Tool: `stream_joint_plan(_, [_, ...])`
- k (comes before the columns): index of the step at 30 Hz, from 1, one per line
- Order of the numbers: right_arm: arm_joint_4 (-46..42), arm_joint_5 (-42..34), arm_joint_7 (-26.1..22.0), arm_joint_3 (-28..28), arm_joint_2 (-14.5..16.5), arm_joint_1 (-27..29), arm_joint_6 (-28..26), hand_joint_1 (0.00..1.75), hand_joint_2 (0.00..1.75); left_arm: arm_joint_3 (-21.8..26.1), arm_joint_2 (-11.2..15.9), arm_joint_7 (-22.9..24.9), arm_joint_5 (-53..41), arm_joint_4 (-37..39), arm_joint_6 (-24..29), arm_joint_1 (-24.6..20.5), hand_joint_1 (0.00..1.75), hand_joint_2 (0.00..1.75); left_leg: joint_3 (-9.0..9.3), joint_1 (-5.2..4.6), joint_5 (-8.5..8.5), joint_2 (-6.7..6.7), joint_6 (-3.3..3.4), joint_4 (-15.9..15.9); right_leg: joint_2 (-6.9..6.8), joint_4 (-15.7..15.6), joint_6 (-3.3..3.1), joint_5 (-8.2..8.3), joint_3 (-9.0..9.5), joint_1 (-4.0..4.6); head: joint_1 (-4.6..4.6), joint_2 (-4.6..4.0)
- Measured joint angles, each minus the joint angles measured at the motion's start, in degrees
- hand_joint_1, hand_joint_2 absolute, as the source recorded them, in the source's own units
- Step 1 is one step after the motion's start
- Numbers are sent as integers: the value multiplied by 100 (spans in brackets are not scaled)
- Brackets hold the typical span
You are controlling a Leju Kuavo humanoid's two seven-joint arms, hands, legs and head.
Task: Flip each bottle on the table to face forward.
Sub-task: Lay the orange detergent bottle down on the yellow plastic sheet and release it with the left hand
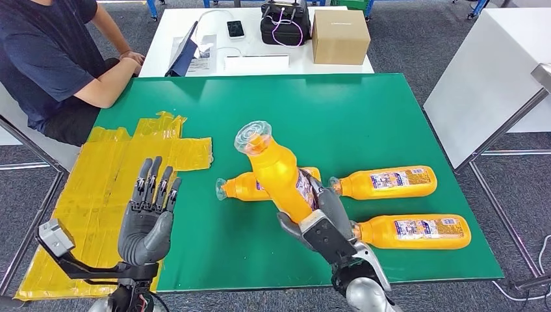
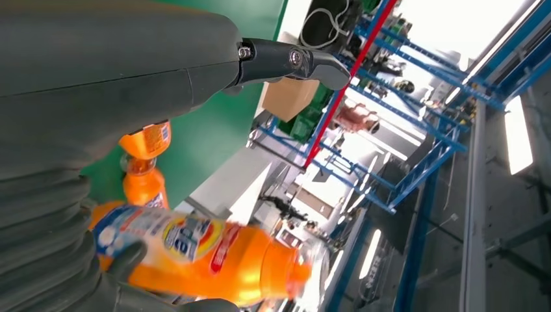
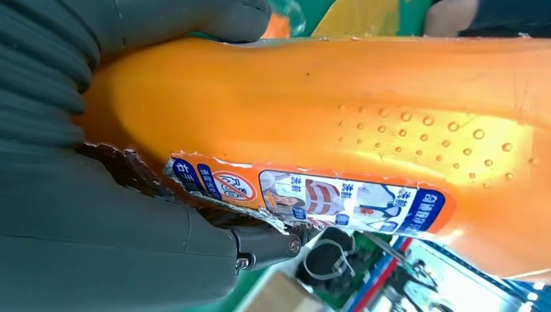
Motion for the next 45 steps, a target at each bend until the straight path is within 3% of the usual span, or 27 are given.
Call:
stream_joint_plan(6, [499, 1368, 131, 428, 156, -391, -413, 175, 175, -188, 11, 140, -8, 73, -36, -148, 0, 175, 1, 0, 3, -1, 0, 0, 0, 1, 1, 1, 1, 1, -1, 0])
stream_joint_plan(11, [908, 1972, 136, 825, 322, -653, -656, 175, 175, -334, 25, 306, 167, 140, -33, -274, 0, 175, -1, 1, 3, 0, 0, 0, 0, 2, 1, 1, -1, 1, 1, 0])
stream_joint_plan(20, [1395, 1935, 182, 1495, 619, -1066, -672, 175, 175, -528, 55, 473, 566, 369, -36, -460, 0, 175, -2, 1, 3, 0, 0, 0, 0, 2, 1, 1, -3, 1, 1, 0])
stream_joint_plan(27, [1579, 1669, 116, 1936, 644, -1220, -797, 175, 175, -586, 110, 456, 684, 507, -30, -465, 1, 175, -4, 1, 3, 0, 0, 0, 0, 1, 1, 0, -4, 0, 1, 0])
stream_joint_plan(31, [1669, 1575, 123, 2083, 644, -1284, -802, 175, 175, -597, 127, 426, 735, 535, 17, -466, 171, 175, -5, 1, 2, 0, 0, 0, 0, 1, 1, 0, -6, 0, 0, 0])
stream_joint_plan(45, [1901, 1337, 197, 2294, 644, -1418, -868, 175, 175, -598, 145, 212, 743, 610, 184, -443, 175, 175, -5, 1, 3, 0, 0, 0, 0, 1, 1, 0, -7, 0, -1, 0])
